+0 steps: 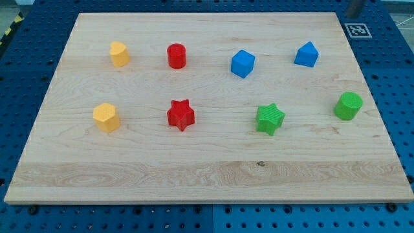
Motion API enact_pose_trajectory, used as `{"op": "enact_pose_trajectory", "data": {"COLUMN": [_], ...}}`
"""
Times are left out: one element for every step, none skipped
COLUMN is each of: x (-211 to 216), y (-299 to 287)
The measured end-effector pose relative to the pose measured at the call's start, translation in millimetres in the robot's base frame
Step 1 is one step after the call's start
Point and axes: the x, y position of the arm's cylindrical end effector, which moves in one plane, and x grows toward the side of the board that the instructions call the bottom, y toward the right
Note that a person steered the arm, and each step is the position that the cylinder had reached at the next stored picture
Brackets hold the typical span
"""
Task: Move the blue triangle closer to the green circle
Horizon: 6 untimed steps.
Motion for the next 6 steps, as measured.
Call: {"op": "enact_pose_trajectory", "data": {"x": [7.0, 7.0, 10.1, 10.1, 38.4, 73.5], "y": [-52.2, -54.3, -112.7, -116.2, -116.2, -116.2]}}
